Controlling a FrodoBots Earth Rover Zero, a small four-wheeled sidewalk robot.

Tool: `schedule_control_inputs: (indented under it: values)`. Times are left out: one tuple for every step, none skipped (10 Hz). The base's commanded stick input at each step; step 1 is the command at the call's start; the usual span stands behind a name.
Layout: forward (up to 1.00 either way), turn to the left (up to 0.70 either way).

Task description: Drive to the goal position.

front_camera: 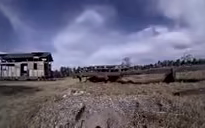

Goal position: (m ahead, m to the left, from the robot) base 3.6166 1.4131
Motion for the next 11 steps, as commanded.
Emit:
schedule_control_inputs:
  values:
    - [0.70,0.00]
    - [0.70,0.00]
    - [0.70,0.00]
    - [0.70,0.00]
    - [0.70,0.00]
    - [0.70,0.00]
    - [0.70,0.00]
    - [0.70,0.00]
    - [0.70,0.00]
    - [0.70,0.00]
    - [0.70,0.00]
